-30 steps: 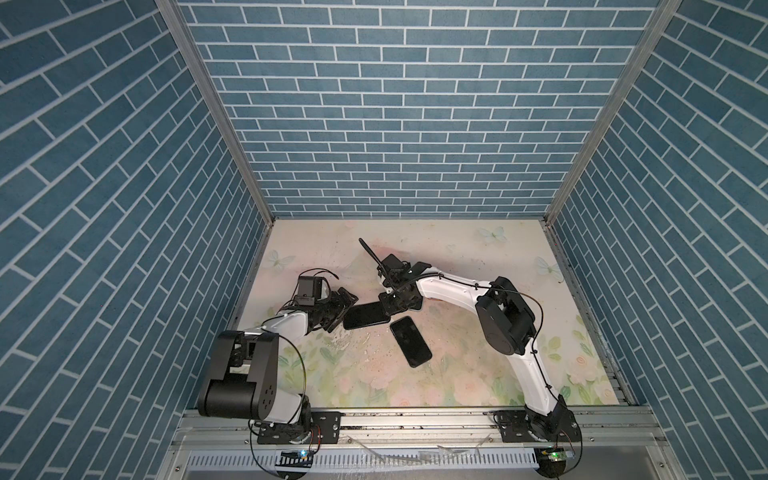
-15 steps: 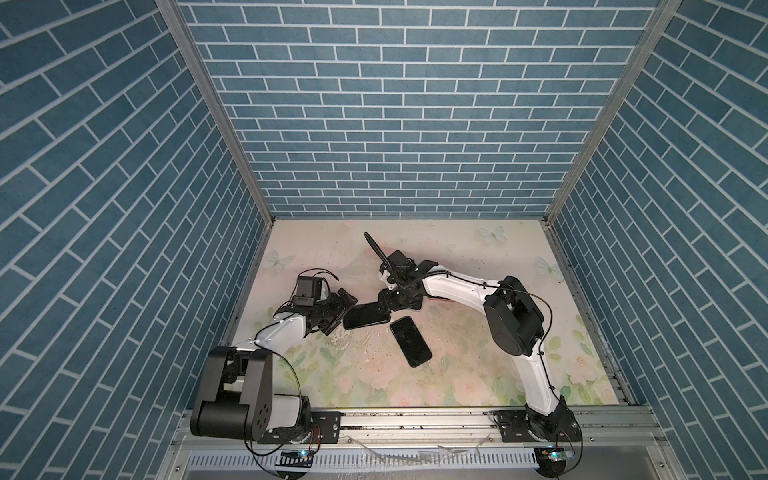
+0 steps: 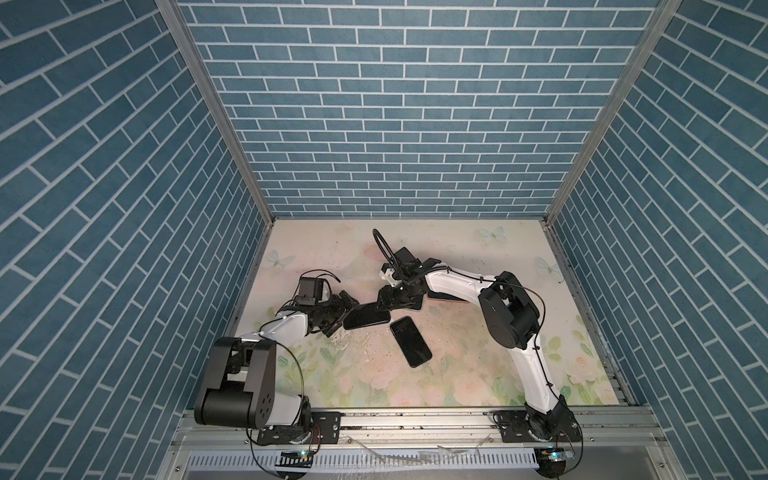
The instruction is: Put the phone into the phone case
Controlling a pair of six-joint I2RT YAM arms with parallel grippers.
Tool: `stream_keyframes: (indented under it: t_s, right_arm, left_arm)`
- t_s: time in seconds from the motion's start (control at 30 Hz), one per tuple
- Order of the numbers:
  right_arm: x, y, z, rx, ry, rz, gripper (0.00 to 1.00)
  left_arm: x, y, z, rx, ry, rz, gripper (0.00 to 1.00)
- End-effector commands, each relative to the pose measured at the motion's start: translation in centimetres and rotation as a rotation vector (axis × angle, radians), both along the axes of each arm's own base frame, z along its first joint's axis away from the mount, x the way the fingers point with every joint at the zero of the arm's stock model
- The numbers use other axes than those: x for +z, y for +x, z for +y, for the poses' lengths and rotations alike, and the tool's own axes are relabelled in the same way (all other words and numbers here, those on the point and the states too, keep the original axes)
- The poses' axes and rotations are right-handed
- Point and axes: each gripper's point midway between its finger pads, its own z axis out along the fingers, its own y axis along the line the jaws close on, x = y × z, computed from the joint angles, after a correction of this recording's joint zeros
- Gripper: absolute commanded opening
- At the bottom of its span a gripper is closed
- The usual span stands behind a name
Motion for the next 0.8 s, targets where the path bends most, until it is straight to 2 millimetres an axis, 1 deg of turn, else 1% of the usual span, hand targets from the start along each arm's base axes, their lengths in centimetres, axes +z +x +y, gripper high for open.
stream_keyframes:
  t_s: [0.0,0.1,0.17,0.27,0.33,0.43,0.47,0.5,0.6,0.77]
  right_arm:
    - [-1.7,-1.7,1.1,0.029,0.048,0.114,0.58]
    - [-1.4,-2.3,1.9,0.052,0.127,0.151,0.57]
    - [-0.8,-2.6,2.4,0.066,0.181,0.163,0.55]
    - [1.1,-2.8,3.3,0.084,0.301,0.173,0.52]
    - [2.6,-2.5,3.6,0.082,0.379,0.163,0.51]
    - [4.5,-1.5,3.4,0.044,0.490,0.155,0.49]
    - [4.6,-1.0,3.2,0.020,0.519,0.159,0.48]
    - [6.3,-0.3,2.9,0.007,0.569,0.137,0.48]
    - [7.0,0.4,2.3,-0.018,0.603,0.126,0.46]
    - [7.8,0.4,2.2,-0.014,0.624,0.117,0.44]
  left_arm:
    - [-0.3,0.4,-0.3,-0.005,-0.018,-0.017,0.92]
    - [-0.7,0.5,-0.6,-0.004,-0.040,-0.019,0.92]
    - [-1.0,0.4,-0.8,0.000,-0.056,-0.015,0.92]
    - [-1.6,0.2,-0.9,0.002,-0.072,-0.008,0.91]
    - [-1.9,0.0,-0.9,0.004,-0.075,-0.003,0.91]
    - [-2.1,-0.4,-0.9,0.004,-0.073,0.004,0.91]
    - [-2.2,-0.6,-0.9,0.002,-0.072,0.006,0.91]
    - [-2.4,-0.8,-0.9,0.003,-0.070,0.012,0.91]
    - [-2.6,-1.1,-0.8,0.004,-0.068,0.018,0.91]
    - [-2.9,-1.5,-0.8,0.002,-0.067,0.029,0.91]
